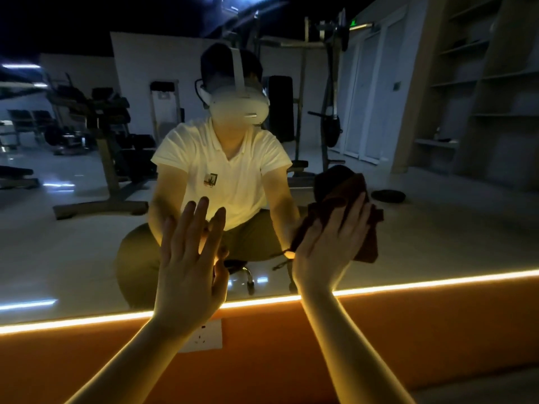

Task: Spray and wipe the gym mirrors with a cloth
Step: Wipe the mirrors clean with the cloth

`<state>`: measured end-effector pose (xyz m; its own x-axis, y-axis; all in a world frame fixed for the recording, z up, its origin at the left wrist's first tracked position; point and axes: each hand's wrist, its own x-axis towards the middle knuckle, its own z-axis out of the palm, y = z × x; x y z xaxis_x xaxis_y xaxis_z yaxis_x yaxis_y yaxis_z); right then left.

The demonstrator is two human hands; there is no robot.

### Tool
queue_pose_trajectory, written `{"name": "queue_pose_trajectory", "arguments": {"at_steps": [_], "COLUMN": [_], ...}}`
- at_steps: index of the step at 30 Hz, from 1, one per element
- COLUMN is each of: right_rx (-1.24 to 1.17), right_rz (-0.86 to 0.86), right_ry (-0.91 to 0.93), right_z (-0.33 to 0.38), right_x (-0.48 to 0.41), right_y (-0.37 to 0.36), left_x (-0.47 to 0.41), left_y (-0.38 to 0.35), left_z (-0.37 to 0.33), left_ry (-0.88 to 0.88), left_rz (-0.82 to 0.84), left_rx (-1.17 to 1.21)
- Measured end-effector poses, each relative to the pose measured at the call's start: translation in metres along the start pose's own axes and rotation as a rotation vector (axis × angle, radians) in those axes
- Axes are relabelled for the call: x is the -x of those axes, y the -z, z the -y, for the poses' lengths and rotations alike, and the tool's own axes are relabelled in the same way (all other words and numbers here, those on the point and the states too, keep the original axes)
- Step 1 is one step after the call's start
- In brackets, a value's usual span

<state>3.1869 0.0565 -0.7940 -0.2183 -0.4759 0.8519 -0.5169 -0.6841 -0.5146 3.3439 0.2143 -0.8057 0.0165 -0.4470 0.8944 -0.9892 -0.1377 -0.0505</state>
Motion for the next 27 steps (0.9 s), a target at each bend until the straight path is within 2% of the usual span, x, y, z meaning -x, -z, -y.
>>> {"name": "queue_pose_trajectory", "arguments": {"at_steps": [3,6,9,11,12,16,20,21,23,27], "right_rx": [-0.035,-0.027,-0.016,0.044,0.071,0.144,0.034,-0.007,-0.062,-0.053], "right_rz": [0.052,0.211,0.318,0.313,0.291,0.124,-0.037,-0.038,0.046,0.34], "right_ry": [0.097,0.407,0.751,0.856,0.808,0.408,0.017,-0.023,0.088,0.646], "right_z": [0.044,0.07,0.048,0.019,0.002,-0.045,-0.004,0.016,0.056,0.103], "right_x": [0.027,0.064,0.054,0.025,0.008,-0.046,-0.044,-0.037,-0.015,0.027], "right_y": [-0.013,-0.016,-0.013,-0.007,-0.002,0.024,0.01,0.007,0.004,-0.001], "left_x": [0.0,0.001,0.001,0.002,0.002,0.002,0.0,0.0,0.001,0.002], "left_y": [0.008,0.01,0.006,0.003,0.001,-0.006,0.001,0.004,0.01,0.021], "left_z": [0.004,0.002,0.003,0.005,0.005,0.002,0.0,-0.001,-0.002,0.008], "left_ry": [0.016,0.009,-0.011,-0.007,-0.007,-0.019,-0.021,-0.02,-0.013,-0.021], "left_rz": [0.024,0.014,-0.001,0.008,0.007,-0.006,0.03,0.039,0.055,0.045], "left_rx": [0.064,0.107,0.104,0.076,0.063,0.012,0.001,0.003,0.011,0.028]}}
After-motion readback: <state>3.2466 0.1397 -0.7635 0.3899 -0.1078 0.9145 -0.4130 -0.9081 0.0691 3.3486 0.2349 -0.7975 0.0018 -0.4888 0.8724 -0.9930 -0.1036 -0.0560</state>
